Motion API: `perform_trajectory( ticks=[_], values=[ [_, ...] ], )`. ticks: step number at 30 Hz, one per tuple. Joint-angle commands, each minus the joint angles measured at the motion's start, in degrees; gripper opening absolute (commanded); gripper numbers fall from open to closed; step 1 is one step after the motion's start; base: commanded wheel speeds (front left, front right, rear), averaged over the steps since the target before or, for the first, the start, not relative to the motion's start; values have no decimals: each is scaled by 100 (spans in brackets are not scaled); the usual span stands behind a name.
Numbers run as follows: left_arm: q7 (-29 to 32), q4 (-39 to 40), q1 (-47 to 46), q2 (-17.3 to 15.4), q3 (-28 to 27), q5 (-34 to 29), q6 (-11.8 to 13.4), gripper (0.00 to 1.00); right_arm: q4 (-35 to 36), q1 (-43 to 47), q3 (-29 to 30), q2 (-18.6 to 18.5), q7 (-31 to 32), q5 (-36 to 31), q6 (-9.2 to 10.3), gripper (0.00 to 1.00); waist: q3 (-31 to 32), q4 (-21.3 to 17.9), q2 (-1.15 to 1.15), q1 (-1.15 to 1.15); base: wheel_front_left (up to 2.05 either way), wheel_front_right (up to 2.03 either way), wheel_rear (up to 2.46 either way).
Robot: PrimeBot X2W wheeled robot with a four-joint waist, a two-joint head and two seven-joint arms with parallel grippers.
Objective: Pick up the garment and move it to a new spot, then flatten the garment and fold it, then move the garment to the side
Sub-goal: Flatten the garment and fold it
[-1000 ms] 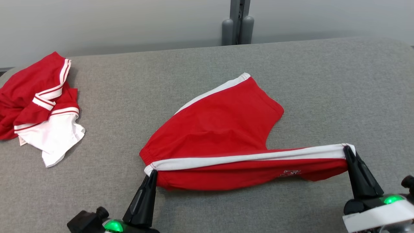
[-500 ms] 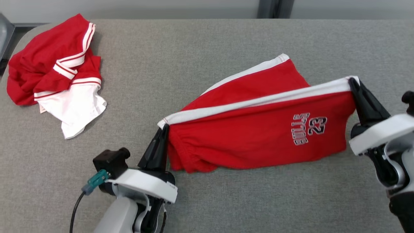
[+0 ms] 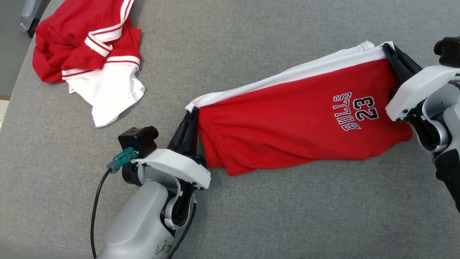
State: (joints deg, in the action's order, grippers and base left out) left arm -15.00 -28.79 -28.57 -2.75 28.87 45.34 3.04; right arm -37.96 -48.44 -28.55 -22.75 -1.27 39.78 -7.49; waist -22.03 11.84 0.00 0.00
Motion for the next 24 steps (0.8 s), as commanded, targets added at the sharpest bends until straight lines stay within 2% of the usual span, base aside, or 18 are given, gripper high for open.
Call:
perform_trajectory(
  ticks=[1,8,15,16,17,18,19,20,21,24],
  values=[
    [-25,-30,-159,-28,48,39,28,0,-139,-134,-79,-50,7,52,-1,0,-91,89,0,0,0,0,0],
    [-23,-99,-483,-28,402,235,156,0,-1130,-854,-523,-3,-73,362,-1,0,-249,219,0,0,0,0,0],
    [-19,-1,-540,-27,745,198,252,0,-1803,-1266,-969,-12,-199,515,-1,0,-265,337,0,0,0,0,0],
    [-19,8,-515,-27,775,199,263,0,-1865,-1297,-1016,-5,-228,546,-1,29,-249,339,0,0,0,0,0],
    [-19,5,-484,-29,803,197,276,0,-1923,-1315,-1059,14,-263,567,-1,41,-228,339,0,0,0,0,0],
    [-19,-11,-454,-29,836,188,305,32,-1970,-1331,-1110,30,-298,596,-1,90,-202,336,0,0,0,0,0],
    [-19,-18,-430,-29,853,186,312,42,-2003,-1342,-1165,28,-327,621,-1,100,-177,331,0,0,0,0,0],
    [-20,-29,-417,-29,889,156,309,83,-2031,-1352,-1230,27,-354,641,-1,100,-151,323,0,0,0,0,0],
    [-20,-41,-408,-26,923,98,314,100,-2055,-1355,-1303,17,-381,648,-1,100,-121,314,0,0,0,0,0],
    [-20,33,-337,-60,870,-130,320,100,-2031,-1390,-1571,-34,-466,760,-1,100,-5,262,0,0,0,0,0]
  ],
)
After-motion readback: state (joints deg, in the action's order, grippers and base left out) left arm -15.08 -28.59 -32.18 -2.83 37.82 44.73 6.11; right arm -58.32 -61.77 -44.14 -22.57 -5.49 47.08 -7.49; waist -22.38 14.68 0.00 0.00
